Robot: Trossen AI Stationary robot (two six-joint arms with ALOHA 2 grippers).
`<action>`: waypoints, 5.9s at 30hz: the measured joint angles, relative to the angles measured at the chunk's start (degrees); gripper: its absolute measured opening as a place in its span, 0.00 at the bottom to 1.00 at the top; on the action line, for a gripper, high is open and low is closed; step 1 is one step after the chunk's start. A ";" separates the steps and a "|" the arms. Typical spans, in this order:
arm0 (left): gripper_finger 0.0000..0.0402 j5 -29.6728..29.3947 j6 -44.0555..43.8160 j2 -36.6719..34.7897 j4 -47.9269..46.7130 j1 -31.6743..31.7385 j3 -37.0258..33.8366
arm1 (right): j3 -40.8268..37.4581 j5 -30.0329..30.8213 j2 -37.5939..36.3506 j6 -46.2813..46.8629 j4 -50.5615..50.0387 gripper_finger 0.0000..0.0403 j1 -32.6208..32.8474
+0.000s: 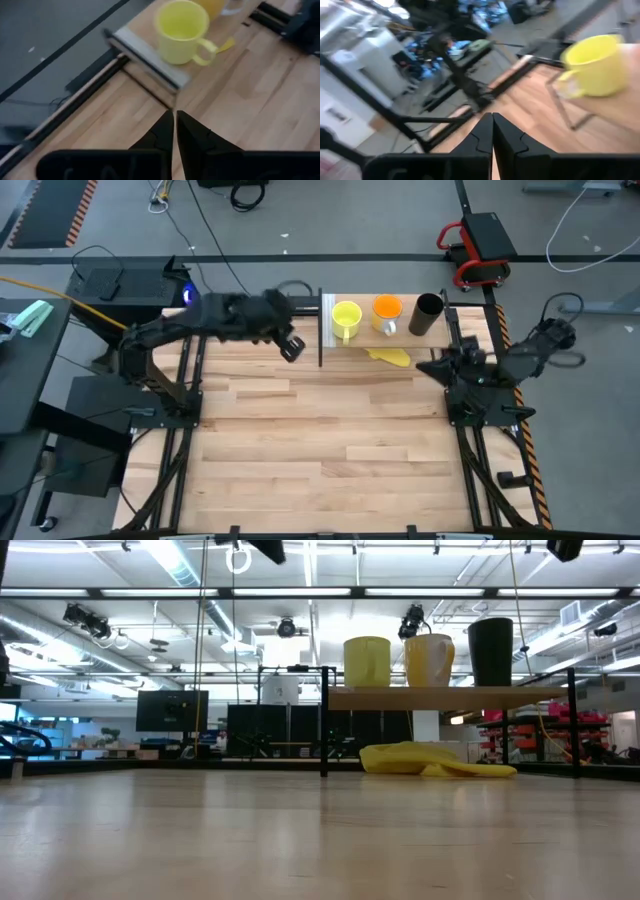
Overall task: Stack small to large cups/mugs on shelf
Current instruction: Return to Home Position
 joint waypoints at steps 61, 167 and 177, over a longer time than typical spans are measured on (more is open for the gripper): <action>0.10 13.28 -7.25 -58.40 48.44 3.01 -60.20 | -11.73 -17.65 -23.00 -30.26 44.80 0.04 6.65; 0.07 21.02 -5.72 -93.00 85.88 4.22 -114.82 | -40.15 -23.02 -24.04 -25.02 42.33 0.04 -19.47; 0.10 20.82 -5.33 -93.02 76.66 4.23 -114.82 | -40.15 -22.63 -24.04 -24.15 25.09 0.04 -20.15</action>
